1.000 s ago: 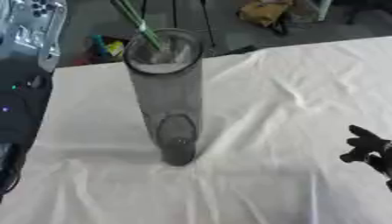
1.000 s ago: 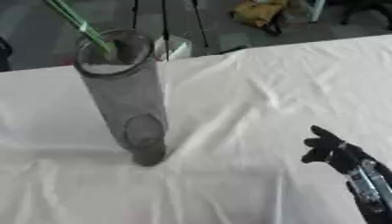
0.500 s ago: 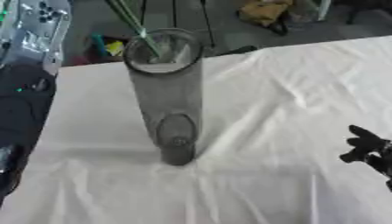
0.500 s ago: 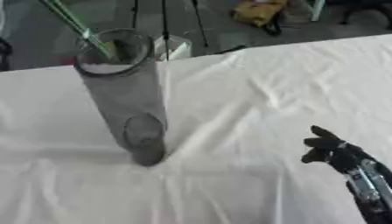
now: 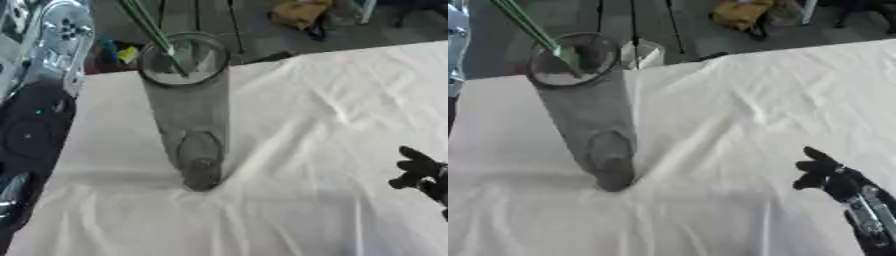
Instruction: Arrange flowers into the vase.
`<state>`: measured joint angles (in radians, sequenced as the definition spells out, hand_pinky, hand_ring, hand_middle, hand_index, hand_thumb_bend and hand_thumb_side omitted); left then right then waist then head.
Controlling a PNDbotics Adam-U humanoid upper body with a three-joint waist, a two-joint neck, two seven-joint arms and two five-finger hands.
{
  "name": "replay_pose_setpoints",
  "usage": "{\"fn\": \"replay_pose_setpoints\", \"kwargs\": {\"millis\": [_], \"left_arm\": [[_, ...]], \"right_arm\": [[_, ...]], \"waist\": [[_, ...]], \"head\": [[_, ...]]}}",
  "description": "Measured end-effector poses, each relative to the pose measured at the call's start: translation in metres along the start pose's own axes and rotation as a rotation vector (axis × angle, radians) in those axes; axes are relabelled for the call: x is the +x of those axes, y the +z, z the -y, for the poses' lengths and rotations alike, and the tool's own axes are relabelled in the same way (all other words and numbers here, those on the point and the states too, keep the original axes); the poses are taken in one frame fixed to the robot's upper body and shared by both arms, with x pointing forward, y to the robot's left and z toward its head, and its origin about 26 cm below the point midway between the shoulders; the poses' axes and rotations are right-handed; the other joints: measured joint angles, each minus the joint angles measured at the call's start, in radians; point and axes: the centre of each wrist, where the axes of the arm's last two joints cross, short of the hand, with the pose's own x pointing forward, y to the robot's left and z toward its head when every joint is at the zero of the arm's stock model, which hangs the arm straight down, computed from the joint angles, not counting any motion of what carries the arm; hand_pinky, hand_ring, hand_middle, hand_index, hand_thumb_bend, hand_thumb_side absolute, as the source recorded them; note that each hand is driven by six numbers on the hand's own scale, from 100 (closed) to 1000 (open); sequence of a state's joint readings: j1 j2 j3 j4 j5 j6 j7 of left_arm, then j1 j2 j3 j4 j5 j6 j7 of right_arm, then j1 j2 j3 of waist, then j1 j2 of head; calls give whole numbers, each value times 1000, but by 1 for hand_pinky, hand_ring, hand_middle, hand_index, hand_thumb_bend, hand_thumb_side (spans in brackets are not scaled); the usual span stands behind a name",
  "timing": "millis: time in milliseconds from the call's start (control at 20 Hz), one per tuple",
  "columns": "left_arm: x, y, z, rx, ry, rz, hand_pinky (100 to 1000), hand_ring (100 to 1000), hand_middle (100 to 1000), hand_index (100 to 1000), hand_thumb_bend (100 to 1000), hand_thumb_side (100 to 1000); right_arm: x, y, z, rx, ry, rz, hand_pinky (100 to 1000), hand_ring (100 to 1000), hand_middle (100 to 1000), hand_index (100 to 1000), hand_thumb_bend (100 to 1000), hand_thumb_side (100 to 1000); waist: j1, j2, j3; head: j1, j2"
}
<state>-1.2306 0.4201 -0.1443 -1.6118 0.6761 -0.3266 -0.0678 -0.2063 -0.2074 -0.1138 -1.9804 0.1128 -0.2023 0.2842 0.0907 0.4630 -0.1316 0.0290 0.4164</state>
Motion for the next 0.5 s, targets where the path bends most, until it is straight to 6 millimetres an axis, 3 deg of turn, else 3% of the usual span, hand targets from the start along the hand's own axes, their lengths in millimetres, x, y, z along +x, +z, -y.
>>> {"fn": "replay_pose_setpoints", "kwargs": {"millis": [500], "left_arm": [[-18,12,-12,87,-61,-98,100,100,100,131,141,878]], "right_arm": [[0,0,1,-2,2,0,721,1000,545,784,100,1000]], "waist": [[0,0,-1]], "head": [[0,0]]}}
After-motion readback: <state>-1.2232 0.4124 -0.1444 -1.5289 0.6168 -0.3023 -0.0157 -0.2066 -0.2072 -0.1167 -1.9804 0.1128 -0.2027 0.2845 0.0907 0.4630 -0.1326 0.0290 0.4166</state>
